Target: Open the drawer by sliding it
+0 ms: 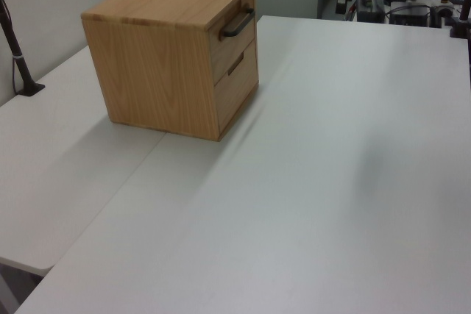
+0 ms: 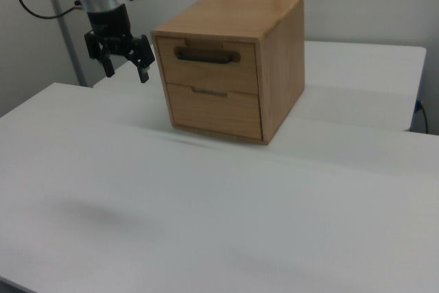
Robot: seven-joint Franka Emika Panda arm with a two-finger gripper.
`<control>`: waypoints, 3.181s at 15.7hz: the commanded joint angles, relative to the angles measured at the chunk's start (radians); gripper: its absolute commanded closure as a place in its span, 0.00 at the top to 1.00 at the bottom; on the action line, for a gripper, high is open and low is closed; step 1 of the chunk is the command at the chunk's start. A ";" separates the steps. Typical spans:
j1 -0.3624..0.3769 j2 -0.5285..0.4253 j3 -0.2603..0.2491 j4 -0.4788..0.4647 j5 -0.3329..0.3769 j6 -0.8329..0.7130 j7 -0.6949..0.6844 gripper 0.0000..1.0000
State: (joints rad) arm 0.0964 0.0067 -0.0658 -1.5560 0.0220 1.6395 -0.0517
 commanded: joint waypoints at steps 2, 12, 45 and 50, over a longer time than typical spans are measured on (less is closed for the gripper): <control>0.016 -0.008 -0.014 -0.013 0.001 0.017 -0.002 1.00; 0.003 -0.008 -0.012 -0.004 0.007 0.022 0.123 1.00; -0.098 0.348 -0.012 0.040 0.308 0.944 1.150 0.46; -0.098 0.394 0.020 0.045 0.319 1.028 1.159 0.42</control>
State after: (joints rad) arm -0.0092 0.3684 -0.0638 -1.5314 0.3202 2.6131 1.0878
